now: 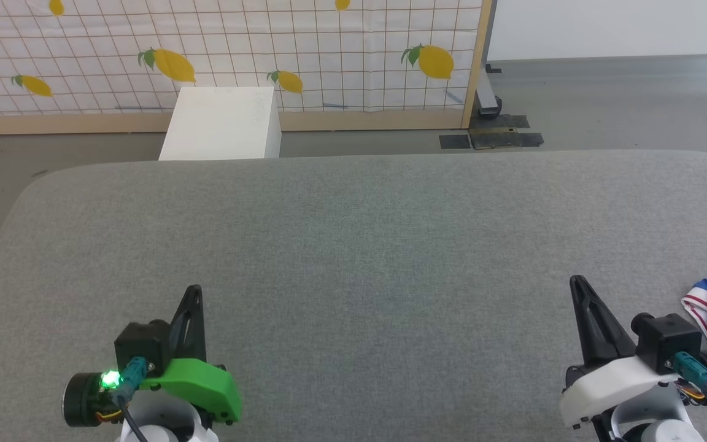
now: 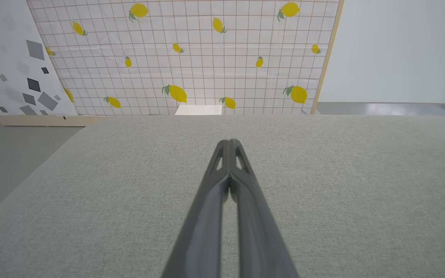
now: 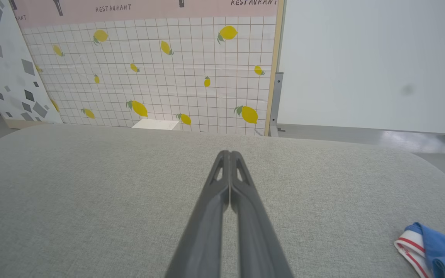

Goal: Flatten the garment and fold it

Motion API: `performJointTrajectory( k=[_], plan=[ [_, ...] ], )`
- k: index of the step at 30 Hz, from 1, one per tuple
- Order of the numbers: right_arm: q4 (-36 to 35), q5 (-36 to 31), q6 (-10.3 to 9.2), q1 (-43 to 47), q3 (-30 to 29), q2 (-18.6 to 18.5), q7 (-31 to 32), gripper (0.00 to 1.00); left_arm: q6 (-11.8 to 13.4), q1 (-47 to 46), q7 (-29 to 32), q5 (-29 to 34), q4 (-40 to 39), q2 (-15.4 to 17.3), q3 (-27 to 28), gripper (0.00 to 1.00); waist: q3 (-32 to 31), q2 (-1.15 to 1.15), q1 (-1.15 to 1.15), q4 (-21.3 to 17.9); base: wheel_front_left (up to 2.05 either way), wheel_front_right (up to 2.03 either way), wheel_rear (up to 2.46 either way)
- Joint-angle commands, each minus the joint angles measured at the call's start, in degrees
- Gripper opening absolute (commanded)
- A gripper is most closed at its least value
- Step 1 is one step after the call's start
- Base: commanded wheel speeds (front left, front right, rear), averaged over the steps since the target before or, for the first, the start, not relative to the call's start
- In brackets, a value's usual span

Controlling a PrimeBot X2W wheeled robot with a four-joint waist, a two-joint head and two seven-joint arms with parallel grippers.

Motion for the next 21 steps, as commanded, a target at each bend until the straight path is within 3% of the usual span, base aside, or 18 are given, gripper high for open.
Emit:
performJointTrajectory(
  k=[1,21],
  plan=[
    [-0.5,-0.5,-0.05,-0.4,0.2,0.0,0.3,0.00,-0.3,0.7,0.3,0.6,-0.4,-0.4,0.2,0.00,0.0,0.00,0.00,0.0,0.00,0.00,0.00],
    [-1.8,-1.7,-0.07,-0.5,0.6,0.0,2.1,0.00,-0.7,0.9,2.4,2.9,-2.4,-1.1,1.4,0.00,0.4,0.00,0.00,0.0,0.00,0.00,0.00]
  ],
)
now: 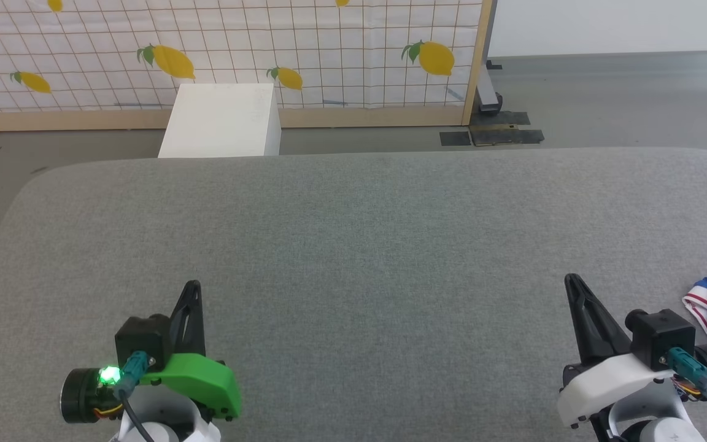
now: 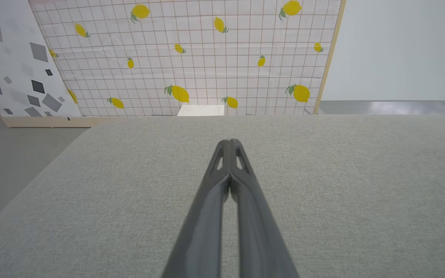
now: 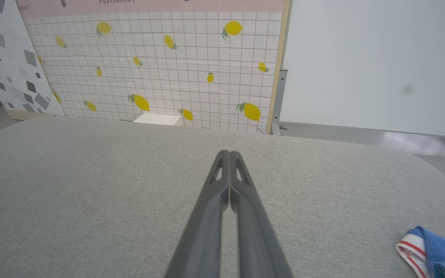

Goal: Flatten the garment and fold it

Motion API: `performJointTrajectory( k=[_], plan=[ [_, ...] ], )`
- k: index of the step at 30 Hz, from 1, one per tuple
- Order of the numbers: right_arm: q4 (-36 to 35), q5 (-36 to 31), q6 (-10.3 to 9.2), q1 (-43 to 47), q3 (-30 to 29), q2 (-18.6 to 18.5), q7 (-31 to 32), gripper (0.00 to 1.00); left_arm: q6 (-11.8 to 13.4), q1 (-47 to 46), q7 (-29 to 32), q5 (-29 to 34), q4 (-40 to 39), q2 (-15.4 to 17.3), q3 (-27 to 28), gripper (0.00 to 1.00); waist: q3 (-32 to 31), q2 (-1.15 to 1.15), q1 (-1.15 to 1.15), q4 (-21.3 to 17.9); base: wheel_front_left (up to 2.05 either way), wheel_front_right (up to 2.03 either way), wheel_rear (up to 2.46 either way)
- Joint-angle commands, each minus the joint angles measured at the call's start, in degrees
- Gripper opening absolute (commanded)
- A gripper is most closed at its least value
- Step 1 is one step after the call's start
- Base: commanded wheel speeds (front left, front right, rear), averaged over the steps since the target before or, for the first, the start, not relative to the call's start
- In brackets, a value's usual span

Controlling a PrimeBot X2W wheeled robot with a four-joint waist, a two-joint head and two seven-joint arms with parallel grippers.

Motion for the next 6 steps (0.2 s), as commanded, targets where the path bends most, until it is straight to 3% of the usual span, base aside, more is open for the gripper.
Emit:
performJointTrajectory(
  k=[1,6],
  plan=[
    [-0.5,-0.7,-0.07,-0.5,0.1,0.0,0.2,0.00,-0.5,0.9,0.4,1.1,-0.4,-0.2,0.4,0.00,0.0,0.00,0.00,0.0,0.00,0.00,0.00],
    [-0.8,-1.0,-0.07,-0.5,0.2,0.0,0.7,0.00,-0.5,0.9,0.9,1.6,-0.9,-0.4,0.7,0.00,0.1,0.00,0.00,0.0,0.00,0.00,0.00]
  ],
)
